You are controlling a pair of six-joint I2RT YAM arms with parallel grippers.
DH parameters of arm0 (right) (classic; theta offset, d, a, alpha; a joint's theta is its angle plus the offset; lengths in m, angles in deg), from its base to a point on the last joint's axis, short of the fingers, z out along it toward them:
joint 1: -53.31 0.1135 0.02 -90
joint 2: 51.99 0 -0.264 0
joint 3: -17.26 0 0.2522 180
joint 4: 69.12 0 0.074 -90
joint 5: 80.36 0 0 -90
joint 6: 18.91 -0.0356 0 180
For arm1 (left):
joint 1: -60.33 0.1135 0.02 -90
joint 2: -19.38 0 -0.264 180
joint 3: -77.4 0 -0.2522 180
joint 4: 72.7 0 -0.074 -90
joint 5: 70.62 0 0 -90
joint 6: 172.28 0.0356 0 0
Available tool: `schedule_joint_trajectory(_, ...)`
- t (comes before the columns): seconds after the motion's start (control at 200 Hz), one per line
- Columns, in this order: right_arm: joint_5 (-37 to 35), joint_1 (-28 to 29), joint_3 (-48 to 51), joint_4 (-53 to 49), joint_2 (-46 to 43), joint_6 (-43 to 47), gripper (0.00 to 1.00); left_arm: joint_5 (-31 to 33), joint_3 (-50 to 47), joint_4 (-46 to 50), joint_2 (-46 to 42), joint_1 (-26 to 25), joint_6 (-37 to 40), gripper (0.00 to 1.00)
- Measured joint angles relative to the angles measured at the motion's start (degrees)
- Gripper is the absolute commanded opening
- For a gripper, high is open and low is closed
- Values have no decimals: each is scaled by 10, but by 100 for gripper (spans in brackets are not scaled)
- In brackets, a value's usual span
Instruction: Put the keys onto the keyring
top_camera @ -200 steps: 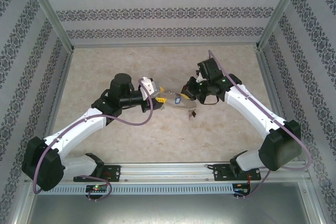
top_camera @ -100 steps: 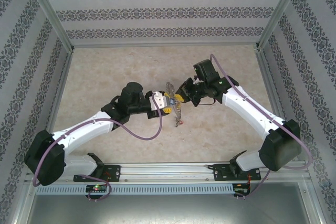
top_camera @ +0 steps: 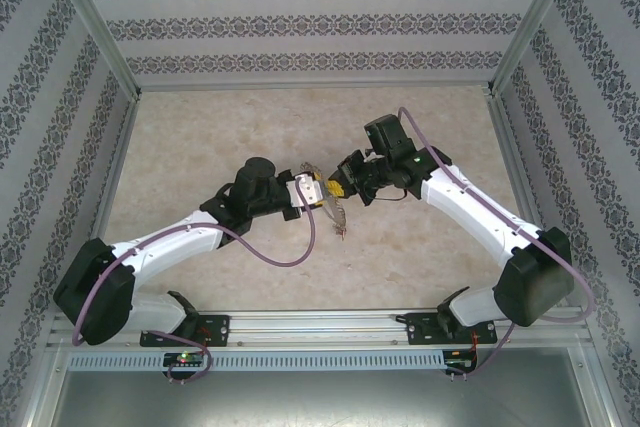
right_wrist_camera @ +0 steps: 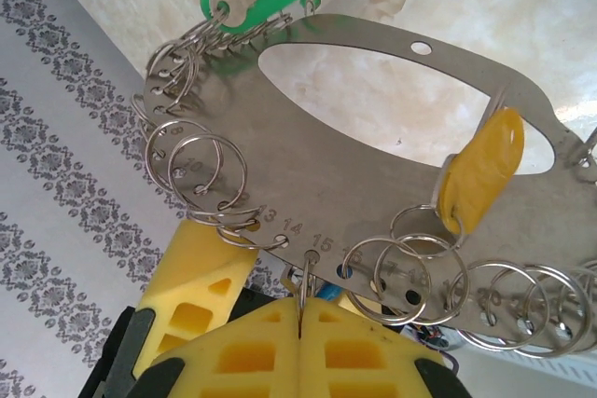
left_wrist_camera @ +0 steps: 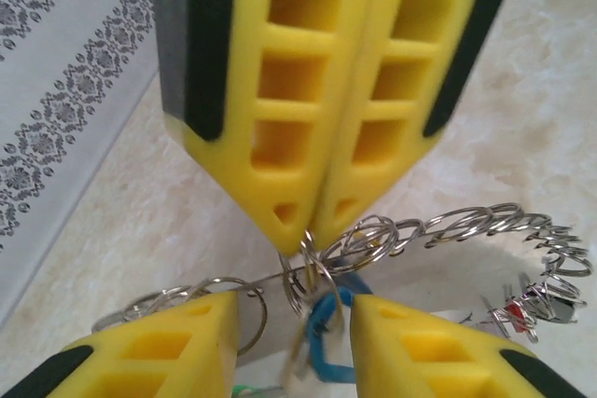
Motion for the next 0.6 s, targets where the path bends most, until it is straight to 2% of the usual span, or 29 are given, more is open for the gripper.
schedule_joint_trajectory(0.17, -4, 0, 0, 12, 0, -10, 0, 5, -3, -2, -2, -4, -1, 0)
schedule_joint_trajectory(0.385, 9, 1, 3, 13, 0, -11, 0, 8, -14, 4, -18, -4, 26, 0)
schedule_joint_trajectory(0.6, 51, -17, 19, 26, 0, -11, 0, 8, -20, 13, -26, -4, 56, 0)
